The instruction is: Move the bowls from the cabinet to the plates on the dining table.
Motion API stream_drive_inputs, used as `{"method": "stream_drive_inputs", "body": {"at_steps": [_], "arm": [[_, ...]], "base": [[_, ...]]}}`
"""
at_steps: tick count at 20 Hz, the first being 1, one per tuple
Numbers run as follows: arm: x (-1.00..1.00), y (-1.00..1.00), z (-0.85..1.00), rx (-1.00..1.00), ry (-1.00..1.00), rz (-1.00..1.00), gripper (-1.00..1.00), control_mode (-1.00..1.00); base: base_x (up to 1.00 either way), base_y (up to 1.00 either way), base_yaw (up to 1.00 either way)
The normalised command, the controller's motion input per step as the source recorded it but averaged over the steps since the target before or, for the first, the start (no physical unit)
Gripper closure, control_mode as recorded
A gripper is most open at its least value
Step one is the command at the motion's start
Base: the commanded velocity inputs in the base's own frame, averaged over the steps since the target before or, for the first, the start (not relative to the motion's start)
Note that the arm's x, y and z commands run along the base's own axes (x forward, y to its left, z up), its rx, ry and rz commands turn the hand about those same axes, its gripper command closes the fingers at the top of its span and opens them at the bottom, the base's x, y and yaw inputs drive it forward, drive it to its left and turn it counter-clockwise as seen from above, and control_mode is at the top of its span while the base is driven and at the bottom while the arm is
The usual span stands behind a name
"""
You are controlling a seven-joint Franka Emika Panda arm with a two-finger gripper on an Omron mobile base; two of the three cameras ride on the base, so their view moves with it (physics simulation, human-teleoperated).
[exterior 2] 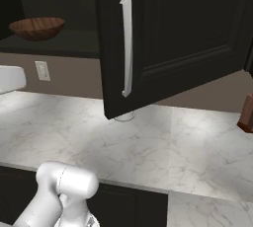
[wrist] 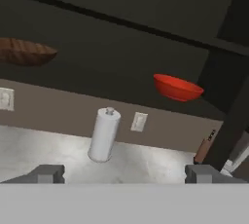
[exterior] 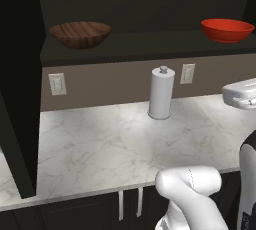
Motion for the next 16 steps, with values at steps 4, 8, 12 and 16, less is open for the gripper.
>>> {"method": "stream_drive_inputs", "body": {"at_steps": [4, 8, 12, 16], "arm": [[0.64, 0.39, 0.0, -0.3, 0.1, 0.0, -1.0, -1.0], [0.84, -0.01, 0.0, -0.32, 0.14, -0.01, -1.0, -1.0], [0.72, -0.05, 0.0, -0.26, 0.13, -0.01, -1.0, -1.0], [0.51, -0.03, 0.0, -0.26, 0.04, 0.0, -1.0, -1.0]], "base": [[0.0, 0.0, 0.0], [0.0, 0.0, 0.0], [0.0, 0.0, 0.0], [0.0, 0.0, 0.0]]}}
